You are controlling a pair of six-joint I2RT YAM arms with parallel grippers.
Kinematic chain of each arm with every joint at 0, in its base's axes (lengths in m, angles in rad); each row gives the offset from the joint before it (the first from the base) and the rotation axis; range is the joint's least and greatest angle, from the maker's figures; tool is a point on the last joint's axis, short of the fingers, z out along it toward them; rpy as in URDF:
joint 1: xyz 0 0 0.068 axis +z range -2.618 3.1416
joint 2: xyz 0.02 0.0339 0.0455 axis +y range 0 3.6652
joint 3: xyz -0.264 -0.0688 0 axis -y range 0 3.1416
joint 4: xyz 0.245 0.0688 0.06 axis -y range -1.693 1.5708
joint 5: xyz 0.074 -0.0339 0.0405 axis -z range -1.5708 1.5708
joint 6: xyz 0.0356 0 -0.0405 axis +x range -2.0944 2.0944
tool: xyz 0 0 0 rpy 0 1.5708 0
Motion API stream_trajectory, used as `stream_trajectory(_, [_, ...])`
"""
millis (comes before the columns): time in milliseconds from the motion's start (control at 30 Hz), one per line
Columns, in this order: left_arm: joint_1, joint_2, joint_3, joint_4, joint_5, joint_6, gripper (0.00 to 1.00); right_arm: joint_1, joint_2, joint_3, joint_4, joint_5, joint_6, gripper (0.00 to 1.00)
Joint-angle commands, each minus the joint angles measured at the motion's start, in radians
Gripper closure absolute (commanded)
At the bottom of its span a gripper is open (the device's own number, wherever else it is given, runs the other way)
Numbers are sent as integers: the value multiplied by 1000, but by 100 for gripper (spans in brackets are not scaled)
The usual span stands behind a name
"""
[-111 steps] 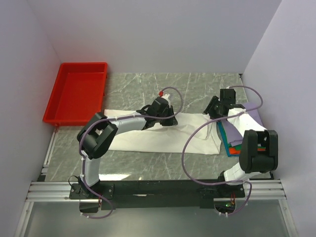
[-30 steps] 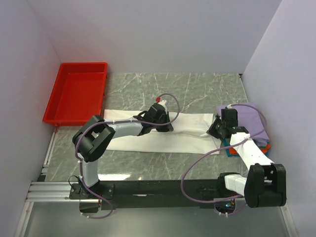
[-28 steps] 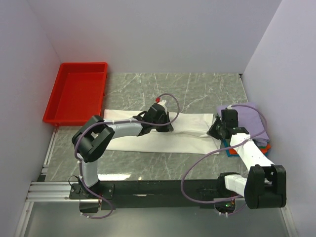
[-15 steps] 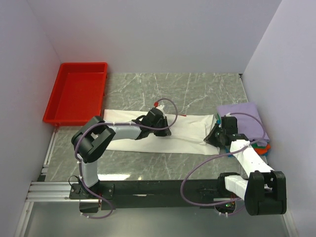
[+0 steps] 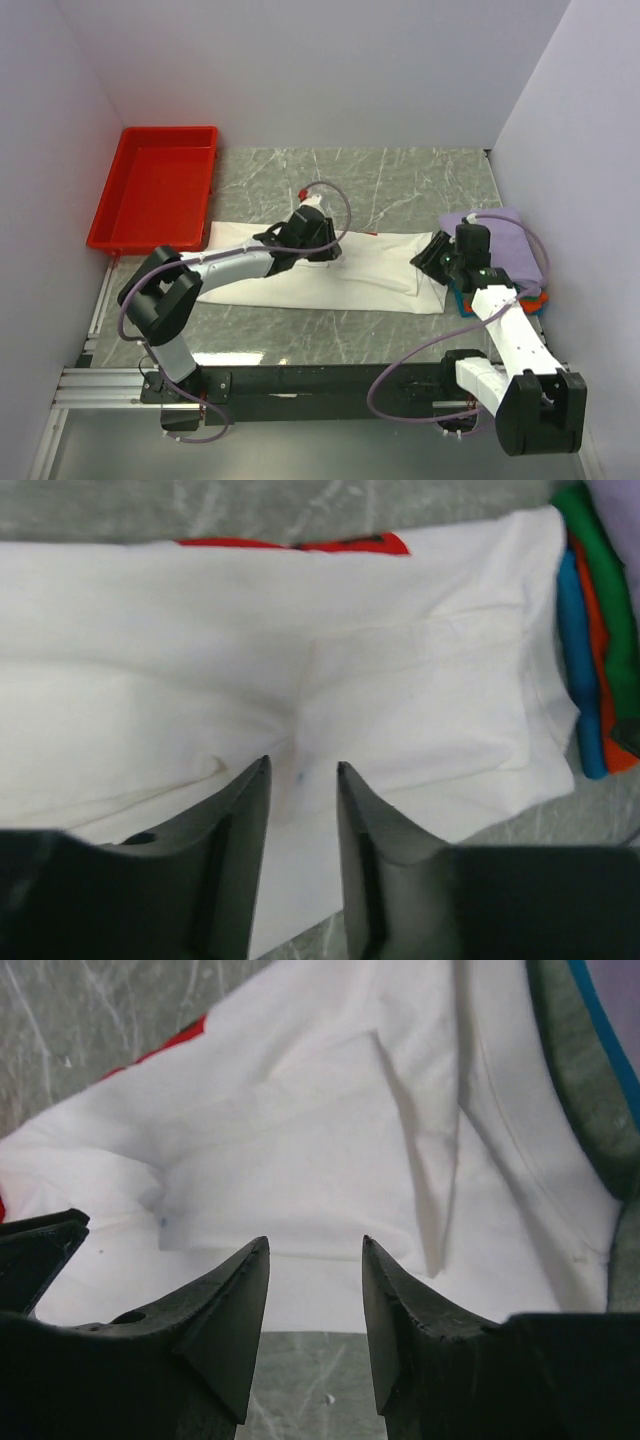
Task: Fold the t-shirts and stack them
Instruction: Fold the tshirt
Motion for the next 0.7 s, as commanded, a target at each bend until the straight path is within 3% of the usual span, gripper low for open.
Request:
stream_trajectory(0, [38,-32,64,-192,-185,-52,64,30,64,58,63,-5,35,51])
stream_trajectory(133, [144,-20,32,-269,-199,-137,82,70,178,72,129,-6,59,51])
stream_trajectory(500, [366,-37,-152,-300,-237,-241,85,28,563,260,174,35,36,51])
stream_trajectory(667, [422,-18,-184,-309,-204,-267,93,3,663,363,151,57,21,51])
